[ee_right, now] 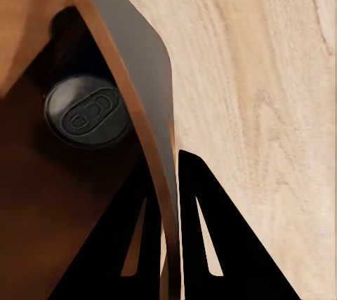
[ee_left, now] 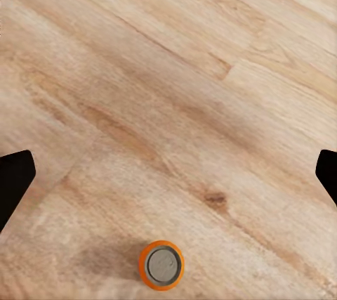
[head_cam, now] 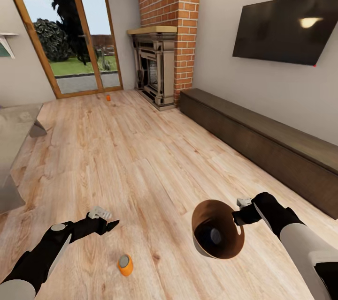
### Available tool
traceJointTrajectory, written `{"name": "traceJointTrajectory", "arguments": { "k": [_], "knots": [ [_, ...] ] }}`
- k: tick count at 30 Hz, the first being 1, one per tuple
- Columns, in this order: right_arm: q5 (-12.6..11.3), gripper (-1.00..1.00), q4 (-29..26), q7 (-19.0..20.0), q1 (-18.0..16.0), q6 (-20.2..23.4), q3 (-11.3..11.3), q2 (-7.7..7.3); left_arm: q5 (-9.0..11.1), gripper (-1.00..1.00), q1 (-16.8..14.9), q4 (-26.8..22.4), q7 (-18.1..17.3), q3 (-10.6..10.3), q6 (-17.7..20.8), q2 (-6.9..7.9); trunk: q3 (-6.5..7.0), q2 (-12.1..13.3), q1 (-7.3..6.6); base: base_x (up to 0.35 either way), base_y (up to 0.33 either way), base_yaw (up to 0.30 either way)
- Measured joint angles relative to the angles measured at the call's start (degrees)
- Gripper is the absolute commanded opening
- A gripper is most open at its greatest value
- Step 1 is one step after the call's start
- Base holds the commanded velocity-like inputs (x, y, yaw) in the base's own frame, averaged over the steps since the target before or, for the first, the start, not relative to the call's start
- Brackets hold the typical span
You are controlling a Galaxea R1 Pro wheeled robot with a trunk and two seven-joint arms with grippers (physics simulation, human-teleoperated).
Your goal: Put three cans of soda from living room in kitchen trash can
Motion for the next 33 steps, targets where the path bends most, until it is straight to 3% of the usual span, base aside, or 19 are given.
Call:
{"name": "traceJointTrajectory", "arguments": {
  "k": [3, 5, 8, 10, 12, 14, 16, 19, 22, 24, 27, 33],
  "knots": [
    [-0.17, -1.0, 0.0, -0.01, 0.0, 0.05, -0.01, 0.04, -0.05, 1.0, 0.0, 0.0, 0.04, 0.0, 0.06, -0.04, 0.0, 0.0, 0.0, 0.003, 0.0, 0.002],
    [-0.05, -1.0, 0.0, 0.16, 0.01, 0.07, -0.07, 0.05, -0.17, 1.0, 0.0, 0.02, 0.43, 0.04, 0.08, -1.12, -0.36, -0.79, 0.43, 0.0, 0.0, 0.0],
    [0.06, -1.0, -0.11, 0.17, -0.01, 0.32, 0.09, 0.2, -0.26, 1.0, 0.0, 0.05, 3.52, 0.08, 0.16, -1.82, -0.9, -1.99, 1.09, 0.0, 0.0, 0.0],
    [-0.17, -1.0, -0.52, 0.16, -0.24, 2.41, 0.16, 0.34, -0.26, 1.0, 0.0, 0.09, 5.3, 0.08, 0.15, -1.95, -1.3, -2.79, 1.53, 0.0, 0.0, 0.0],
    [0.26, -1.0, -1.56, 0.46, -2.03, 9.67, 0.44, 0.33, -0.14, 1.0, 0.01, 1.24, 9.11, 0.01, -1.03, -2.37, -1.74, -3.59, 1.97, 0.0, 0.0, 0.0],
    [1.51, -1.0, -4.16, 0.35, -3.73, 11.62, 0.34, 0.35, -0.15, 1.0, 0.01, 2.02, 10.46, 0.0, -2.63, -2.65, -2.21, -4.39, 2.41, 0.0, 0.0, 0.0],
    [0.47, -1.0, -5.55, 0.49, -6.18, 14.54, 0.21, 0.46, -0.14, 1.0, 0.0, 2.51, 11.26, 0.0, -3.77, -2.83, -2.68, -5.2, 2.85, 0.0, 0.0, 0.0],
    [-0.75, -1.0, -6.01, 0.65, -8.65, 14.91, 0.26, 0.56, -0.16, 1.0, 0.0, 2.78, 11.58, -0.02, -4.38, -2.92, -3.44, -6.4, 3.51, 0.0, 0.0, 0.0],
    [1.97, -1.0, -6.16, 0.34, -11.42, 14.22, 0.48, 0.33, -0.22, 1.0, 0.0, 2.88, 11.7, -0.09, -4.67, -2.95, -4.2, -7.61, 4.17, 0.0, 0.0, 0.0],
    [1.61, -1.0, -5.87, 0.54, -12.27, 14.64, 0.71, 0.21, -0.28, 1.0, 0.0, 2.92, 11.71, -0.16, -4.7, -2.96, -4.73, -8.4, 4.61, 0.0, 0.0, 0.0],
    [0.04, -1.0, -6.08, 0.61, -13.07, 14.92, 0.61, 0.1, -0.37, 1.0, 0.0, 2.97, 11.72, -0.23, -4.74, -3.16, -5.5, -9.61, 5.27, 0.0, 0.0, 0.0],
    [1.12, -1.0, -6.06, 0.56, -13.38, 14.7, 0.69, 0.23, -0.54, 1.0, 0.0, 4.43, 11.72, -0.42, -4.74, -3.29, -7.05, -12.01, 6.59, 0.0, 0.0, 0.0]
  ]
}}
